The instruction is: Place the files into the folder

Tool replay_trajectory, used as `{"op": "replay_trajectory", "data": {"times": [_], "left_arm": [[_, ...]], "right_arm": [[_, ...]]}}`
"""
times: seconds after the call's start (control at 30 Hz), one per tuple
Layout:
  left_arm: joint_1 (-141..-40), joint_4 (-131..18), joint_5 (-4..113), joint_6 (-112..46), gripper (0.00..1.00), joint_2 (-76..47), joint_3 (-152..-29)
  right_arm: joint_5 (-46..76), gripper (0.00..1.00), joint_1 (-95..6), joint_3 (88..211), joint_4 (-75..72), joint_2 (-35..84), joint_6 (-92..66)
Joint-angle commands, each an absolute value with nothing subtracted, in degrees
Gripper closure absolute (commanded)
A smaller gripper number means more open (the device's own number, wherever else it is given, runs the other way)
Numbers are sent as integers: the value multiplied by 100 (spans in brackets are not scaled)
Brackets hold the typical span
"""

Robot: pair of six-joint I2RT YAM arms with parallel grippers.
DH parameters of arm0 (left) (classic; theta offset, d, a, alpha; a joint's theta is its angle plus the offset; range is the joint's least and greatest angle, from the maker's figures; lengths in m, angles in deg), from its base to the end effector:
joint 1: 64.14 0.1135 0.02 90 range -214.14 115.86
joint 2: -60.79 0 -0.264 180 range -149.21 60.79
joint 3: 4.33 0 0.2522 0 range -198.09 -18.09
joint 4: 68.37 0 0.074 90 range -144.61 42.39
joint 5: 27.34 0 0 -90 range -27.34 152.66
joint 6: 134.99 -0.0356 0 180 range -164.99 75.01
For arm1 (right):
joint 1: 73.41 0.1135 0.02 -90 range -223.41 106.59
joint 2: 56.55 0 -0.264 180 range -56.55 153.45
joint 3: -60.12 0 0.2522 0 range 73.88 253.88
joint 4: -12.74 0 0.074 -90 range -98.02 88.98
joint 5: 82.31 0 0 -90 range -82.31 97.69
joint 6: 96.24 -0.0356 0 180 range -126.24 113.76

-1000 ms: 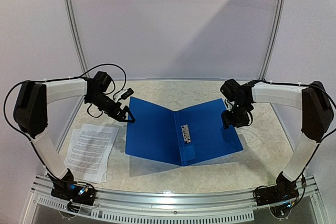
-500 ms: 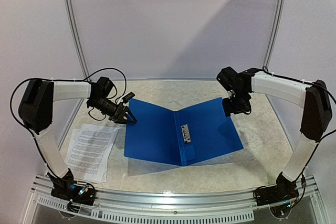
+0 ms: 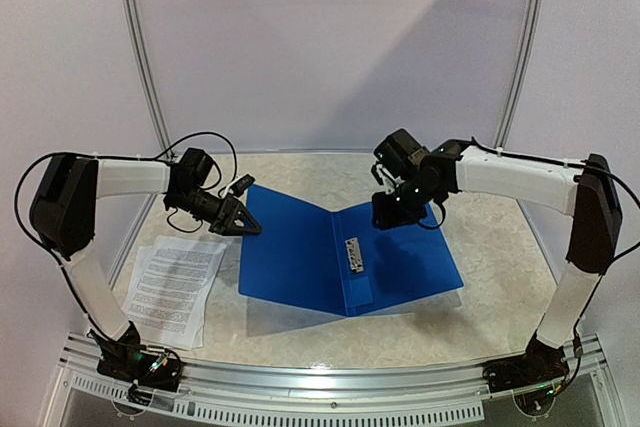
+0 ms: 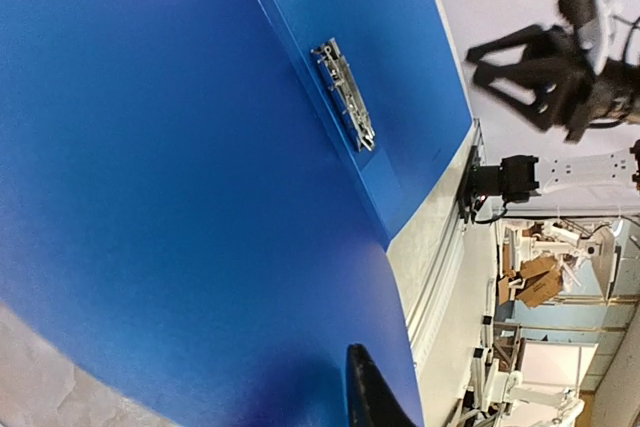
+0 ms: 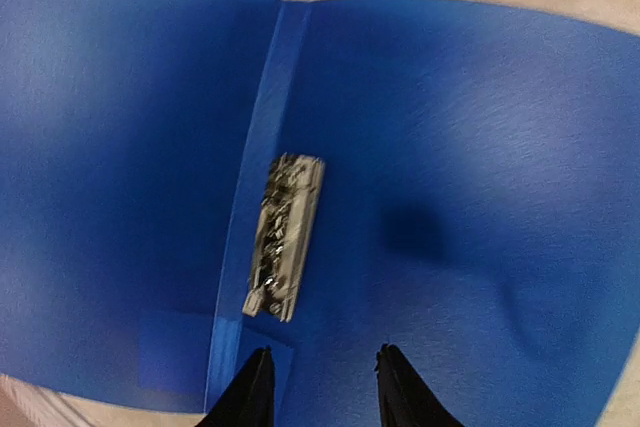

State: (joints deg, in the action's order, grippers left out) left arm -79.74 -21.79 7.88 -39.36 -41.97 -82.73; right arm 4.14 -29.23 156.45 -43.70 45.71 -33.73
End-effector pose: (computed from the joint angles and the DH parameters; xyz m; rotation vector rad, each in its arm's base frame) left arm 0.3186 -0.1192 0.1776 0.4597 2.6190 -1.4310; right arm 0.2724 0.2616 0.2484 -0.3711 2.6716 0.3205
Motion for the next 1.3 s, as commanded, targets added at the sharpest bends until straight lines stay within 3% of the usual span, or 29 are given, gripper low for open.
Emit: {"op": "replay_trajectory", "data": {"times": [0.0,0.3,0.53,0.97,1.27], "left_arm": [[-7937,-2383,666,-3855,82,-4062,-8178],[-7928,-2476,666,-3763,86,-4023,-8096],[-7929,-2563,694,-3686,95,-3950,-8031],[-7913,-2622,720,-3637,95,-3929,-7996],[-7886,-2640,727,-3612,97,-3930,-7972]], "right_arm": [[2242,69,-2932,15077,-2784,4821,-4169],[3007,81,-2947,14419,-1668,5389,-5093],[2700,82,-2938,14207,-2006,5353,-5312],[2926,79,-2942,13886,-1541,5451,-5621],[3154,88,-2940,13755,-1363,5574,-5820]]}}
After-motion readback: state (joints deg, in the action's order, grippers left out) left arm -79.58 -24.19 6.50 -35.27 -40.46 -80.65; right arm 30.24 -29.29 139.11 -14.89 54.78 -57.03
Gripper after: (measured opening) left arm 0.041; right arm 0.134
